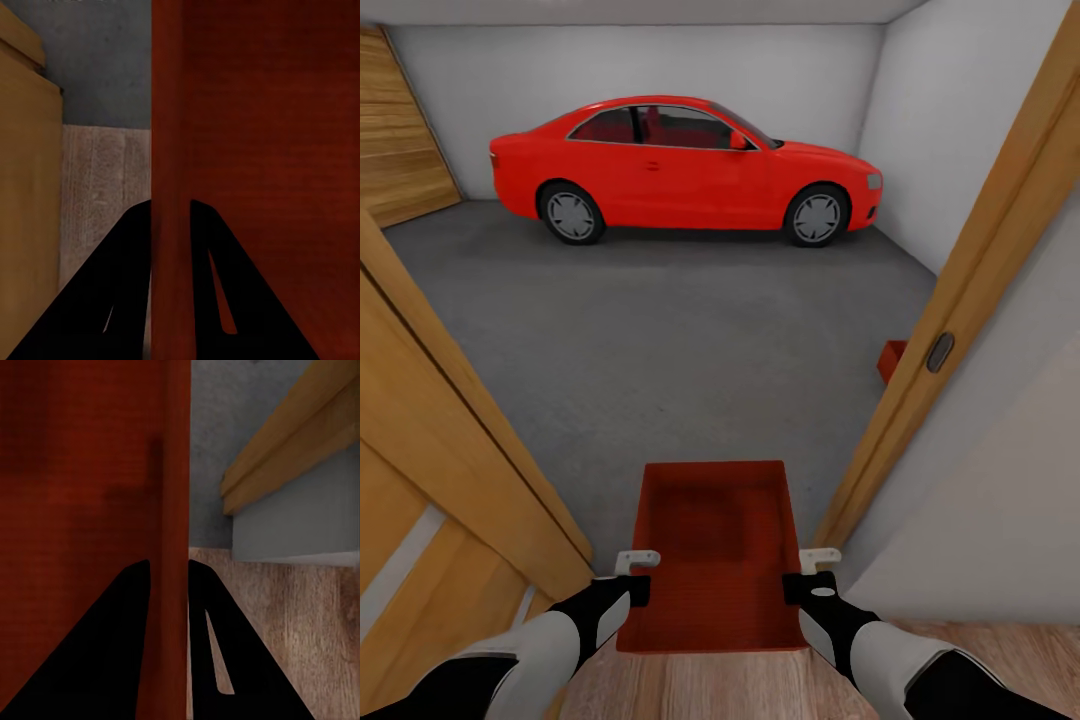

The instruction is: Move the two storage containers from the living room to the garage. In the garage, place one container on the floor and stack the other container on top of it (either order is fine).

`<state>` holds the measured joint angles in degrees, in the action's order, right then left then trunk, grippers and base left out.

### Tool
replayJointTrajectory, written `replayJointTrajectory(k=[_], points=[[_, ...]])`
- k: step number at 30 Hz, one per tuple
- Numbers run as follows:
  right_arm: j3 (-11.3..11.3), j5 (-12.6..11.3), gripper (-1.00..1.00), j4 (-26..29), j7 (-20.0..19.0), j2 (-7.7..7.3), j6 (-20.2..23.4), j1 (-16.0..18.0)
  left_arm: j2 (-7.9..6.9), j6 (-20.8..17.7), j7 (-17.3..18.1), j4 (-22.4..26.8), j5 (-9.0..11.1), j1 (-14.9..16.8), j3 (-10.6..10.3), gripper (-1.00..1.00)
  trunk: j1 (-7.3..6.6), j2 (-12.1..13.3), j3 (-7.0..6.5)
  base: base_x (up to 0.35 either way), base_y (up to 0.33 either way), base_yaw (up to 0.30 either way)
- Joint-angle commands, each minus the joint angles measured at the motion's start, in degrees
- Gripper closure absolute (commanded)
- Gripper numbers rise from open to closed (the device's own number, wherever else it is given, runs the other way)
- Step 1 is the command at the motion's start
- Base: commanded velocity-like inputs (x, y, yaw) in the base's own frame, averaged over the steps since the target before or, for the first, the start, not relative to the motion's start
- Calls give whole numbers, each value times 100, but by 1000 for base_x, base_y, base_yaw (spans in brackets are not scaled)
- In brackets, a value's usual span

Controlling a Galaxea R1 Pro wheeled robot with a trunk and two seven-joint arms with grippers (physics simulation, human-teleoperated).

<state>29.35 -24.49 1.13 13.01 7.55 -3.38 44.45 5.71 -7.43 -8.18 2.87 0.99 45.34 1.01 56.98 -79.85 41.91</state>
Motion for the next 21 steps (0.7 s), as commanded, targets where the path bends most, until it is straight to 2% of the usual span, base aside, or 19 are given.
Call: replayJointTrajectory(k=[1, 6, 14, 21], points=[[9, -135, 100, -60, 17, 1, -27, 2, -105, 151, -52, 30, -64, 1, -171, 100, 0, -2, 4, 0, 0, -24], [10, -135, 100, -60, 17, 1, -24, 2, -105, 147, -45, 35, -64, 1, -171, 100, 0, -2, 4, 0, 56, -8], [10, -135, 100, -60, 17, 1, -26, 2, -105, 150, -43, 37, -64, 1, -171, 100, 0, -2, 4, 0, 230, 0], [10, -135, 100, -60, 17, 1, -28, 2, -105, 154, -52, 37, -64, 1, -171, 100, 0, -2, 4, 0, 33, 0]])
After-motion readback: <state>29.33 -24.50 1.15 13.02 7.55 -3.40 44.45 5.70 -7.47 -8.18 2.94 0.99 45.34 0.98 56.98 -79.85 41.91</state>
